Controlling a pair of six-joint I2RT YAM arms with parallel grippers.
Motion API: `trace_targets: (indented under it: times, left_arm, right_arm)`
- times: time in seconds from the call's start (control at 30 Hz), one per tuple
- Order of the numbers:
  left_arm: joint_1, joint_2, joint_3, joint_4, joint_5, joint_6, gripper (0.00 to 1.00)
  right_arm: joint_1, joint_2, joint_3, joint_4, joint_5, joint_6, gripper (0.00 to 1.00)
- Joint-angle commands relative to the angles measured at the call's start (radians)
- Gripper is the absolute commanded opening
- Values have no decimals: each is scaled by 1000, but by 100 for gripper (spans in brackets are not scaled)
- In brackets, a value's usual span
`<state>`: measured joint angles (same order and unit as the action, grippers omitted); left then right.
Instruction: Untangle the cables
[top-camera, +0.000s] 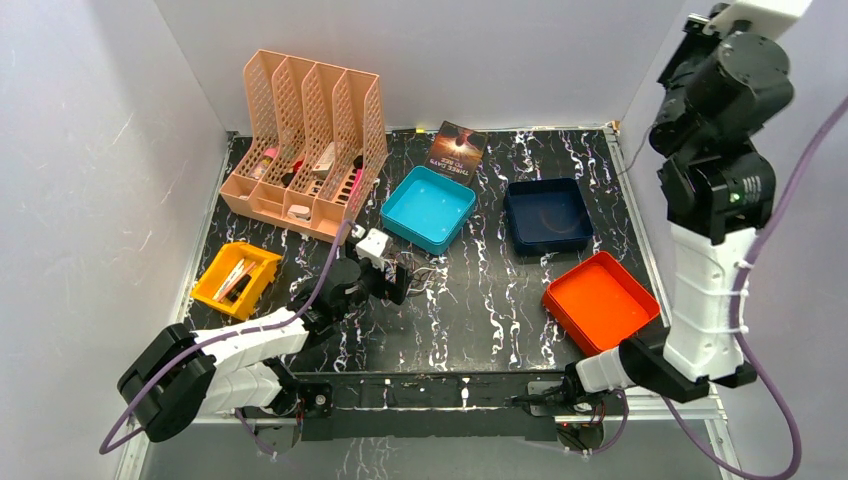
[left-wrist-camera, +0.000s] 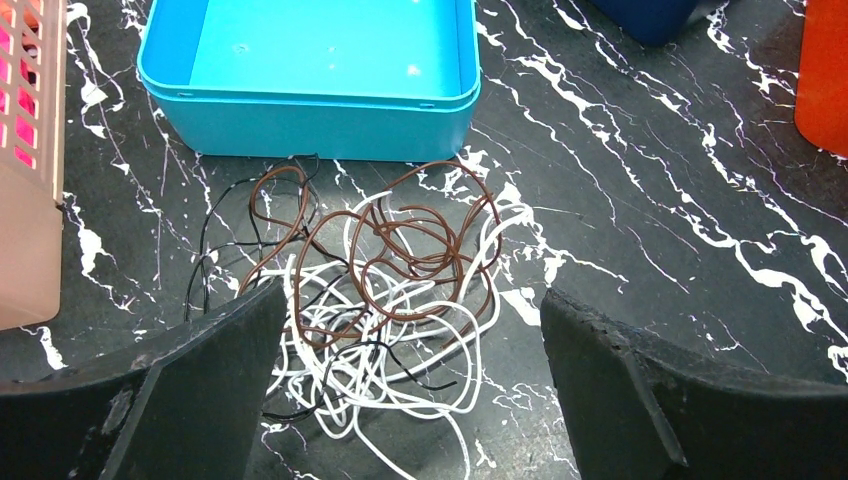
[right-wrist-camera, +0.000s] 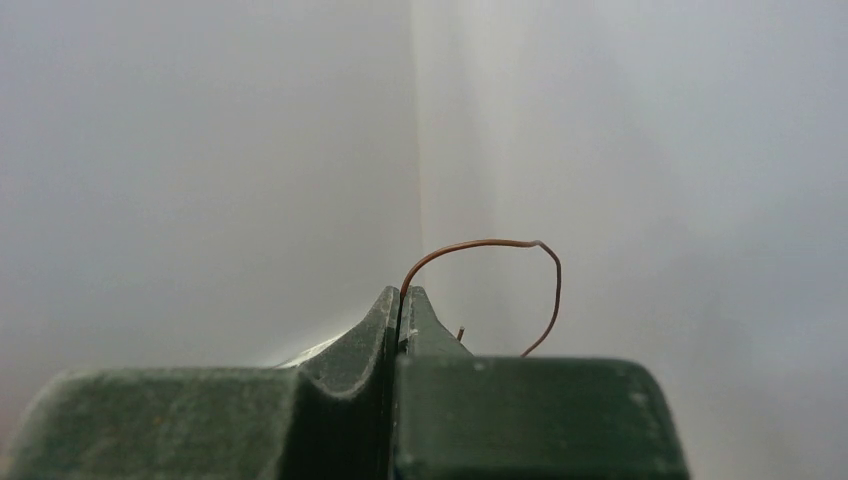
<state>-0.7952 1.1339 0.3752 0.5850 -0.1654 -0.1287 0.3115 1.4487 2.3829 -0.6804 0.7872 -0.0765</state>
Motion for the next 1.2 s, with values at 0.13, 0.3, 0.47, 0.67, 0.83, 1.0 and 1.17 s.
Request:
trace_targets:
  times: [0.13, 0.3, 0.47, 0.67, 0.83, 1.0, 1.17]
  left_arm:
    - [-2, -26, 51, -16, 31, -22, 98]
    - [-3, -31, 59, -33, 32, -15, 98]
    - [-2, -24, 65, -35, 46, -30, 98]
    - [-2, -8, 84, -54, 61, -31, 98]
    - [-2, -5, 91, -63, 66, -30, 98]
    - [-2, 4, 97, -74, 82, -32, 98]
    - [-2, 7, 101, -79, 83, -27, 98]
  right_arm:
    - [-2, -82, -66, 209, 233, -183, 0]
    - [-2, -140, -104, 224, 242, -181, 0]
    - [0, -204, -211, 227, 243, -176, 0]
    - [-1, -260, -344, 198, 231, -126, 0]
    - [0, -301, -422, 168, 219, -78, 0]
    - [-1, -332, -522, 158, 214, -48, 1]
    - [0, -329, -563, 134, 201, -23, 3]
